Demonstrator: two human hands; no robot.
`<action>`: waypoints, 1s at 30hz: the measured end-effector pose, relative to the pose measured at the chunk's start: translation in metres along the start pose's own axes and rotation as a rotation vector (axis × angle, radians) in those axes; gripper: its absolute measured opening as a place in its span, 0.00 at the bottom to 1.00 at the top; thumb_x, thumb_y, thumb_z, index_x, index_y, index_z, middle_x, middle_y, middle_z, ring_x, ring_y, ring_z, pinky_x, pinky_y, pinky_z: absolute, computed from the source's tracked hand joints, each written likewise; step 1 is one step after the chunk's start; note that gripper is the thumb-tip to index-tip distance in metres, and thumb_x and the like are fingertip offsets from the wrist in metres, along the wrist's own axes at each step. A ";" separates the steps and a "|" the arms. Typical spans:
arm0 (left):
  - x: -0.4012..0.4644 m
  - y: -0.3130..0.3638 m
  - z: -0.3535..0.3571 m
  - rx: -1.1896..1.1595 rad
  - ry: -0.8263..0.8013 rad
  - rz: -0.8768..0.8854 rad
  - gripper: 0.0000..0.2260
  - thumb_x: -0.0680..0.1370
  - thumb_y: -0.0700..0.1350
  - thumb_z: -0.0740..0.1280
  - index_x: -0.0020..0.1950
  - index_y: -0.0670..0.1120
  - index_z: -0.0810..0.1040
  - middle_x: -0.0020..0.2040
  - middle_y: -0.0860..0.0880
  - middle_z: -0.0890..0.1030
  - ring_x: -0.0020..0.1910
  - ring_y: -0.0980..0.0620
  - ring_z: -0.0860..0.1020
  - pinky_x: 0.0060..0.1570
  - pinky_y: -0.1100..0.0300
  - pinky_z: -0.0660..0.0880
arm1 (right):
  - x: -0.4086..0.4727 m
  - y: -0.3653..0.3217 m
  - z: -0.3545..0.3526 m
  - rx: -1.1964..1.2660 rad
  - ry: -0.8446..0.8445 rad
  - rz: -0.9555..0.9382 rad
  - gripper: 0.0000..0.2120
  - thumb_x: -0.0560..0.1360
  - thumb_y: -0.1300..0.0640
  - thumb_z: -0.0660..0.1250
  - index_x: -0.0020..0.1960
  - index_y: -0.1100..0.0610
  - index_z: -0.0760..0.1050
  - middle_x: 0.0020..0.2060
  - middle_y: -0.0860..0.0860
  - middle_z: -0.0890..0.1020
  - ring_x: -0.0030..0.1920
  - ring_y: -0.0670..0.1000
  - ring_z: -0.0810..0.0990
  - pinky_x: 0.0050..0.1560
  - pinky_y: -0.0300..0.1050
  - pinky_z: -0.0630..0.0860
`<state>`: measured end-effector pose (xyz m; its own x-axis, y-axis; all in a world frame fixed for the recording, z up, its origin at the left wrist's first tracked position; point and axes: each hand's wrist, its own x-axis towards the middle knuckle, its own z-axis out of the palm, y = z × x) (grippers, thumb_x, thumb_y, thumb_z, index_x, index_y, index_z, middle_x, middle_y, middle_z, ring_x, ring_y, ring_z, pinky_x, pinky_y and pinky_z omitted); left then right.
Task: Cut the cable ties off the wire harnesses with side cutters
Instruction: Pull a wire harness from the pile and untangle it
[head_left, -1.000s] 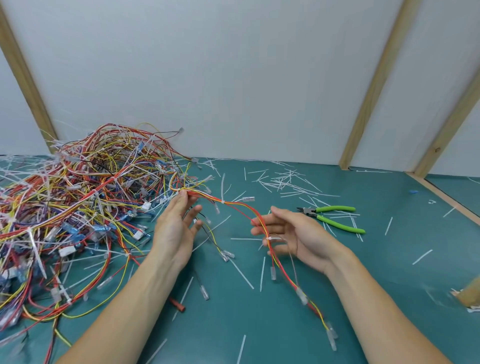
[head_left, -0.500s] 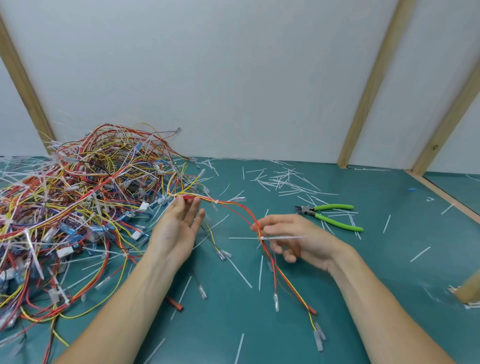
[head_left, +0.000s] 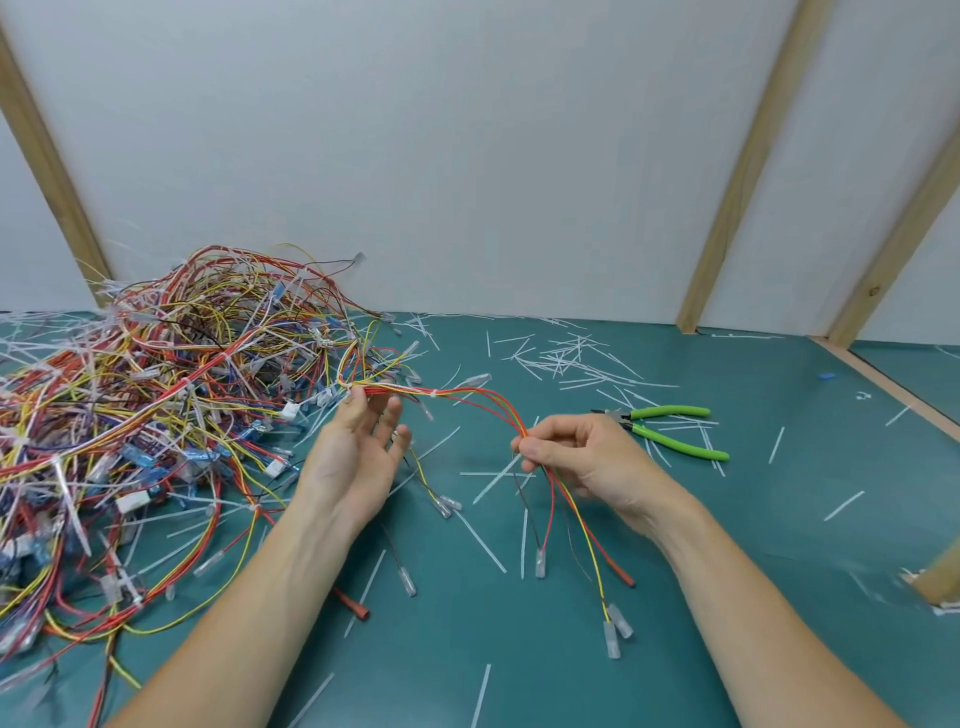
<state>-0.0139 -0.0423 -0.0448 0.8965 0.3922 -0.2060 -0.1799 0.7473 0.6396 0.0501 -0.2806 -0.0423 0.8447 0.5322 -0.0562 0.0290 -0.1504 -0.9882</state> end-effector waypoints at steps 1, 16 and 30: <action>-0.001 0.000 0.000 0.012 -0.004 0.006 0.06 0.84 0.48 0.62 0.47 0.51 0.73 0.44 0.54 0.78 0.40 0.57 0.79 0.40 0.62 0.71 | 0.002 0.002 0.002 -0.019 0.069 -0.026 0.04 0.77 0.58 0.75 0.47 0.59 0.85 0.35 0.51 0.86 0.26 0.40 0.73 0.29 0.29 0.67; -0.017 -0.012 0.012 0.480 -0.096 0.218 0.09 0.81 0.46 0.66 0.44 0.51 0.85 0.45 0.52 0.86 0.40 0.58 0.82 0.43 0.61 0.73 | 0.003 -0.004 -0.004 -0.069 0.814 -0.305 0.06 0.81 0.57 0.67 0.53 0.48 0.81 0.48 0.44 0.85 0.48 0.45 0.85 0.50 0.40 0.79; -0.045 -0.059 0.019 1.658 -0.465 1.121 0.11 0.72 0.50 0.68 0.52 0.50 0.84 0.51 0.54 0.85 0.52 0.48 0.77 0.51 0.53 0.67 | -0.021 -0.028 0.056 -0.747 0.509 -0.236 0.25 0.72 0.27 0.63 0.45 0.48 0.82 0.38 0.41 0.85 0.44 0.47 0.83 0.49 0.48 0.79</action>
<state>-0.0361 -0.1142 -0.0587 0.7420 -0.1009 0.6628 -0.3865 -0.8721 0.3000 0.0018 -0.2409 -0.0215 0.9003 0.2148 0.3784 0.4168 -0.6757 -0.6080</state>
